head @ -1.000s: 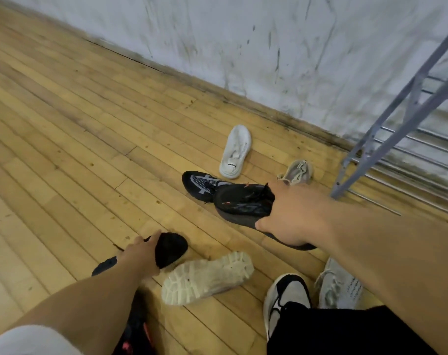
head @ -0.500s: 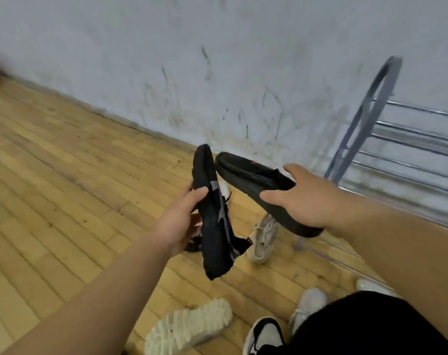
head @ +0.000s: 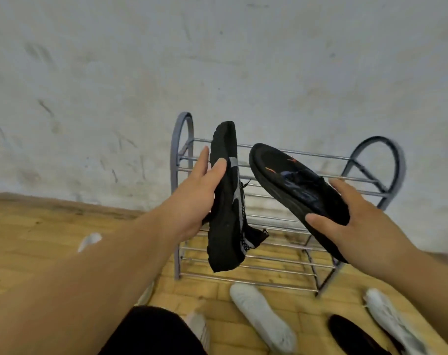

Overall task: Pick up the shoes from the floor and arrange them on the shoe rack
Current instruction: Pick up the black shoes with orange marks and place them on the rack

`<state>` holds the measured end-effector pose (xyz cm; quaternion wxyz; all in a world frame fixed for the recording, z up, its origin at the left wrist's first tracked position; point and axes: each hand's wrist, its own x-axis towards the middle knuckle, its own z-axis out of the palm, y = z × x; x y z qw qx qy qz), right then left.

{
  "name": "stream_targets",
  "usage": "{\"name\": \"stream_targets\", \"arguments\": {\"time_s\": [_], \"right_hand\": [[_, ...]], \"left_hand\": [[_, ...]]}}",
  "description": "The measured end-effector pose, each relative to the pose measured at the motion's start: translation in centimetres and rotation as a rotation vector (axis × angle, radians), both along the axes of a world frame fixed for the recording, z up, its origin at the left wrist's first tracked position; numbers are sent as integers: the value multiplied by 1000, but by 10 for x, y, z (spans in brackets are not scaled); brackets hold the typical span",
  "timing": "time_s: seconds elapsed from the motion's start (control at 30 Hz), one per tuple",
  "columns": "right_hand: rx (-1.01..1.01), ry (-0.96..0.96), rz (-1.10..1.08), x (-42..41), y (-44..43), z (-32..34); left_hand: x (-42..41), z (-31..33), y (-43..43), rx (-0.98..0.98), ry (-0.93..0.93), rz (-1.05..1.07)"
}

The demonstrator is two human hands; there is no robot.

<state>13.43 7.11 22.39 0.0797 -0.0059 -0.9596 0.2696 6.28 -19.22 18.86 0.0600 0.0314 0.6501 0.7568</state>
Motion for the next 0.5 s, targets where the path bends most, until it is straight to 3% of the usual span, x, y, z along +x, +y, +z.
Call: {"name": "stream_targets", "arguments": {"time_s": [0.2,0.37,0.5], "right_hand": [[24,-201,-139,-1,74,-38],[186,-362,-134,-16,96,-43],[235,-447,-125,-19,102,-57]], "left_hand": [[-5,-32,71,-231,-79,-162],[-3,-70,65,-788,-175,-329],[-15,-85,60,-1074,-125,-427]]}}
